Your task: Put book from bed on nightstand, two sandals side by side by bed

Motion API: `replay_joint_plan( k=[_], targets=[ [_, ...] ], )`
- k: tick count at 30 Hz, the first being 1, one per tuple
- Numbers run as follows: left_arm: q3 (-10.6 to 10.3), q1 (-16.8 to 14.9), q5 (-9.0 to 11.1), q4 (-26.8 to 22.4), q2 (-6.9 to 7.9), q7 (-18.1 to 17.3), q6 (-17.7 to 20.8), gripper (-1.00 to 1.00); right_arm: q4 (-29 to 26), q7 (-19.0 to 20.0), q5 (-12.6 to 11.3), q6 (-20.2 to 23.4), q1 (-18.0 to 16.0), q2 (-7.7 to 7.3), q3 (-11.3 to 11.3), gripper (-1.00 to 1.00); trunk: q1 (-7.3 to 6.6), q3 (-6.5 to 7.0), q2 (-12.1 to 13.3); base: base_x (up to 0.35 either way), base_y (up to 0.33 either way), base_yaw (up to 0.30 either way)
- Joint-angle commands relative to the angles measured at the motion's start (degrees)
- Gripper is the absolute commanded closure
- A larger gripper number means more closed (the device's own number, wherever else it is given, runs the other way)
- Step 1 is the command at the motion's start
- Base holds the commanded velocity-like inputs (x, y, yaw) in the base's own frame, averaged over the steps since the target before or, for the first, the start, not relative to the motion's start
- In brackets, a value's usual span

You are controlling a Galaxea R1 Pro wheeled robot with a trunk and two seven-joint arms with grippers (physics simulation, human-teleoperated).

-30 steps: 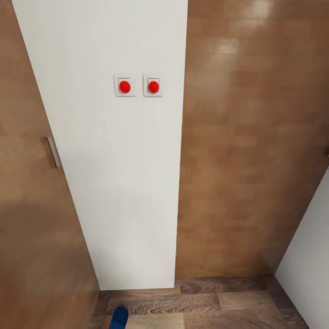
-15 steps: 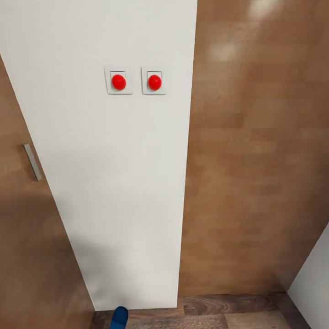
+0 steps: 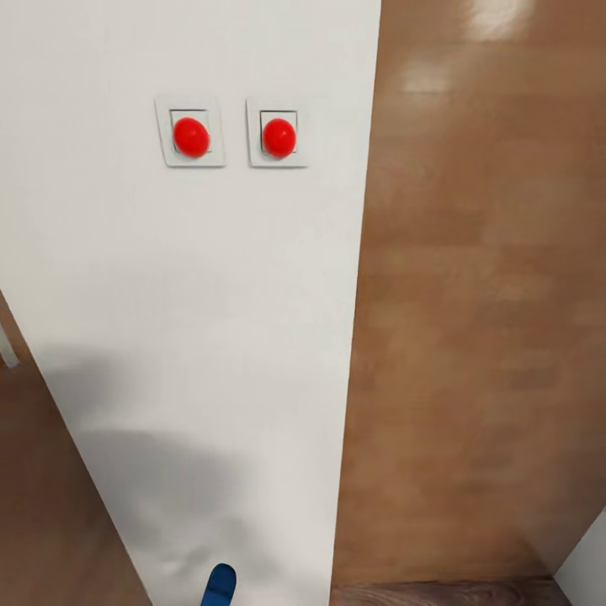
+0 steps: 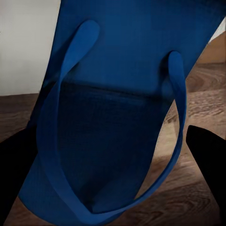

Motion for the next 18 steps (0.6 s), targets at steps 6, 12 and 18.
replay_joint_plan(
  k=[6, 12, 18],
  targets=[
    [0.5, 0.0, -0.5, 0.0, -0.04, -0.2, -0.2, 1.00, 0.0, 0.3, -0.6, 0.6, 0.0, 0.02, -0.3, -1.00, 0.03, -0.06, 0.0, 0.170, 0.000, 0.000],
    [0.5, 0.0, -0.5, 0.0, -0.03, -0.2, -0.2, 1.00, 0.0, 0.3, -0.6, 0.6, 0.0, 0.02, -0.3, -1.00, 0.03, -0.06, 0.0, 0.038, 0.113, 0.000],
    [0.5, 0.0, -0.5, 0.0, -0.05, -0.2, -0.2, 1.00, 0.0, 0.4, -0.6, 0.6, 0.0, 0.02, -0.3, -1.00, 0.03, -0.06, 0.0, 0.062, 0.085, 0.000]
  ],
)
